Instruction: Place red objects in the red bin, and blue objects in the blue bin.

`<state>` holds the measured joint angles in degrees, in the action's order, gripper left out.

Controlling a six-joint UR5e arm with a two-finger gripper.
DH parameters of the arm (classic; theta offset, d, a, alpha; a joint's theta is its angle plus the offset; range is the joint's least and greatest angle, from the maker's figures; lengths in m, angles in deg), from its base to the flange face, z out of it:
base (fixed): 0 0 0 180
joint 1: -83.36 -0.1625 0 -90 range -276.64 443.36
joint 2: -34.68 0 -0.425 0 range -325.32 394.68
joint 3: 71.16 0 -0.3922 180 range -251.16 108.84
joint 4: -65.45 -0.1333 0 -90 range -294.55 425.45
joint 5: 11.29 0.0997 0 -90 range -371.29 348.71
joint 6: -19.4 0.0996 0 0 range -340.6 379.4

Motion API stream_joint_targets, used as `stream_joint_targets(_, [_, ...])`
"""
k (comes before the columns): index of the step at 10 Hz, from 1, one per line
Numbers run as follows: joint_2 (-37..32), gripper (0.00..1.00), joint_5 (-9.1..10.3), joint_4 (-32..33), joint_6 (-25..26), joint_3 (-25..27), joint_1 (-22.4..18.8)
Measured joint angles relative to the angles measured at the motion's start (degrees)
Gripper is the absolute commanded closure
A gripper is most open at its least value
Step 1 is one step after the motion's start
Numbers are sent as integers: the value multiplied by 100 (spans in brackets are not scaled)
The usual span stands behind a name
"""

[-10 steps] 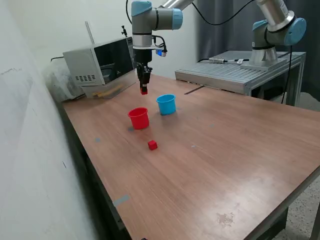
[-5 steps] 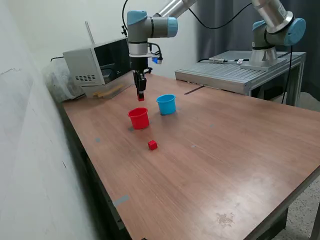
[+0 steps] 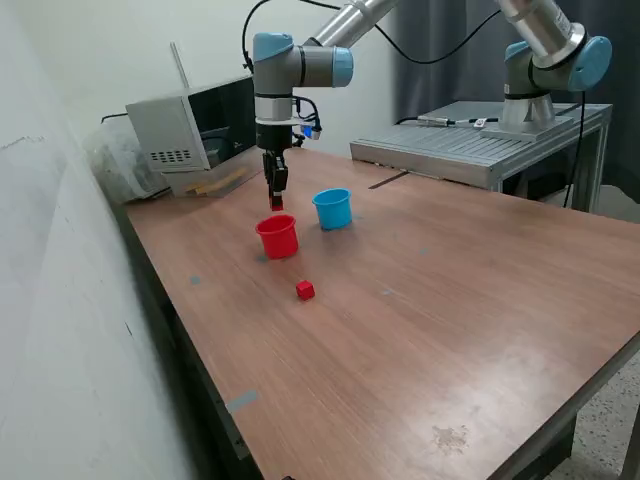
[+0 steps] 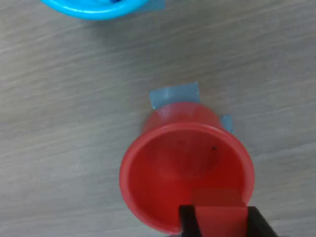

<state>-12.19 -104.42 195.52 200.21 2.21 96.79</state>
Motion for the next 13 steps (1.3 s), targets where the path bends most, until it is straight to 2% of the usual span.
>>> stream_joint_targets(5, [1,0,-23,56,-4,60,97])
stream_joint_targets(8, [-412,0,-7,-40,-134,120,62])
stream_joint_targets(10, [-893,0,8,-185,-236,186,-179])
stream_joint_targets(13, [-1375,0,14,-457,-273,258,-808])
